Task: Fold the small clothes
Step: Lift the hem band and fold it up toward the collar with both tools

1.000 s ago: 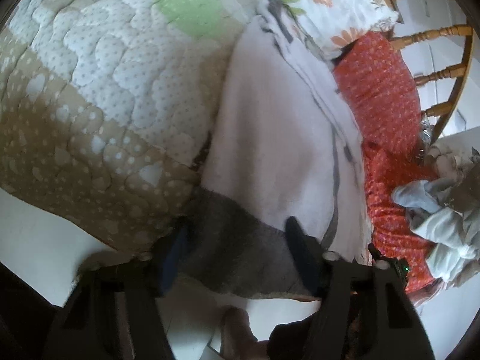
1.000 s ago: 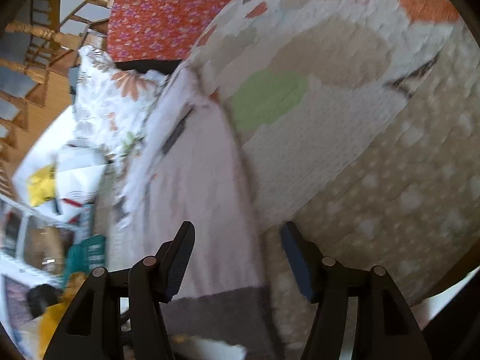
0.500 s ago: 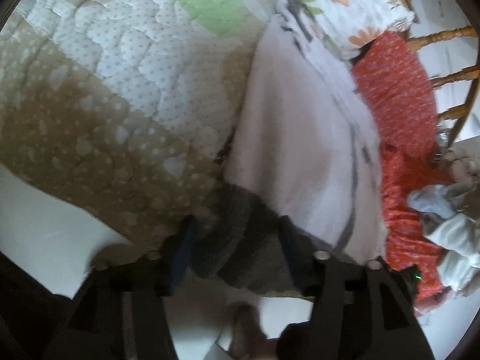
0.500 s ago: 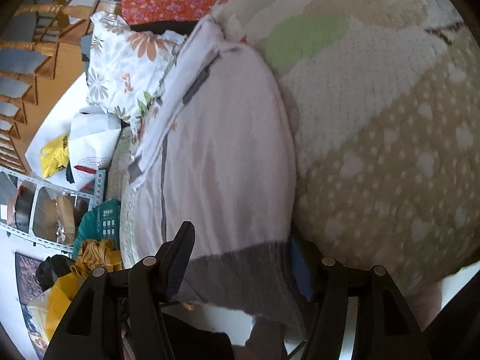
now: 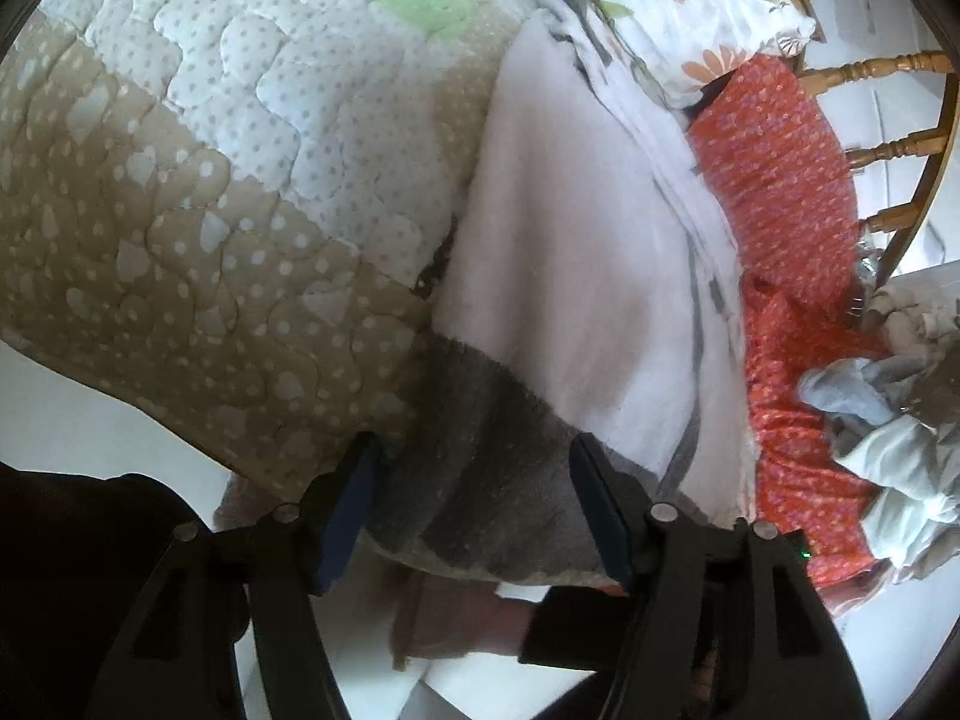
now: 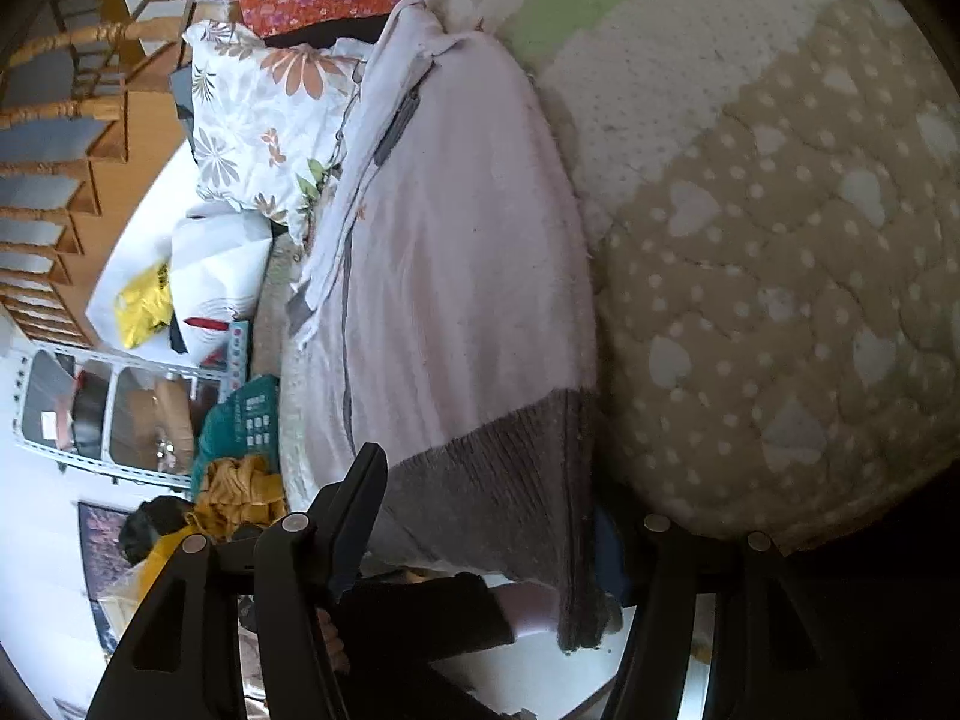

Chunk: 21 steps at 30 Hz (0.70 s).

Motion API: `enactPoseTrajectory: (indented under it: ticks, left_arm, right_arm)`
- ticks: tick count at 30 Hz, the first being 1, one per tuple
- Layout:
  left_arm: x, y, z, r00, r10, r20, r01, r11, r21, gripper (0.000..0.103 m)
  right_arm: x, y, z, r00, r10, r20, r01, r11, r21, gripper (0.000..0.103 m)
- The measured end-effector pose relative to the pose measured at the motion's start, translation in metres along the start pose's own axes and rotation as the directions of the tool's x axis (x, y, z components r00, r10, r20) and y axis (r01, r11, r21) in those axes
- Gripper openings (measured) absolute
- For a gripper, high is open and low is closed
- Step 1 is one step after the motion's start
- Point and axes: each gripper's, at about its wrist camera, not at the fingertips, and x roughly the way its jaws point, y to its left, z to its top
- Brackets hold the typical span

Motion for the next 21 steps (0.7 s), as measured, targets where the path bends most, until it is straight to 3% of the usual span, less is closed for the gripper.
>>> enactPoseTrajectory:
  ticks: [7, 8, 10, 12, 13, 16, 17, 19, 21]
  left_arm:
    - [0.007, -0.009, -0.008, 0.999, 0.025, -0.034, -0.022, 0.997, 0.072, 0.067]
    - [0.007, -0.010, -0.009, 0.999, 0.022, -0.036, -0.019, 0.997, 0.081, 0.060]
    - [0.007, -0.009, -0.011, 0.998, 0.038, -0.047, -0.034, 0.996, 0.081, 0.022]
    - [0.003, -0.006, -0.013, 0.999, 0.034, -0.041, -0.031, 0.997, 0.071, 0.016]
    - [-0.001, -0.007, -0.014, 0.999, 0.028, -0.029, -0.026, 0.997, 0.071, 0.015]
    - [-0.005, -0.009, -0.017, 1.000, 0.020, -0.013, -0.019, 0.997, 0.076, 0.015]
    - [-0.004, -0.009, -0.016, 1.000, 0.022, -0.014, -0.021, 0.997, 0.073, 0.015]
    - [-0.006, -0.010, -0.017, 1.000, 0.026, -0.013, -0.025, 0.997, 0.069, 0.013]
    - [-0.013, -0.014, -0.019, 1.000, 0.004, -0.007, -0.004, 0.998, 0.069, 0.012]
  right_arm:
    - [-0.001, -0.007, -0.006, 0.998, 0.065, 0.008, -0.065, 0.998, -0.012, 0.065]
    - [-0.001, -0.005, -0.007, 0.998, 0.057, 0.011, -0.056, 0.998, -0.019, 0.064]
    - [0.000, 0.004, -0.011, 1.000, 0.013, 0.009, -0.013, 0.998, -0.056, 0.062]
    - [0.002, 0.014, -0.016, 0.998, -0.062, 0.014, 0.063, 0.991, -0.120, 0.050]
    - [0.004, 0.020, -0.019, 0.993, -0.115, 0.024, 0.117, 0.981, -0.156, 0.042]
    - [0.008, 0.034, -0.027, 0.968, -0.241, 0.064, 0.250, 0.938, -0.240, 0.029]
    - [0.009, 0.037, -0.028, 0.962, -0.264, 0.075, 0.274, 0.928, -0.253, 0.027]
    - [0.010, 0.039, -0.029, 0.951, -0.296, 0.086, 0.308, 0.914, -0.263, 0.010]
    - [0.005, 0.043, -0.027, 0.954, -0.289, 0.079, 0.299, 0.917, -0.266, 0.008]
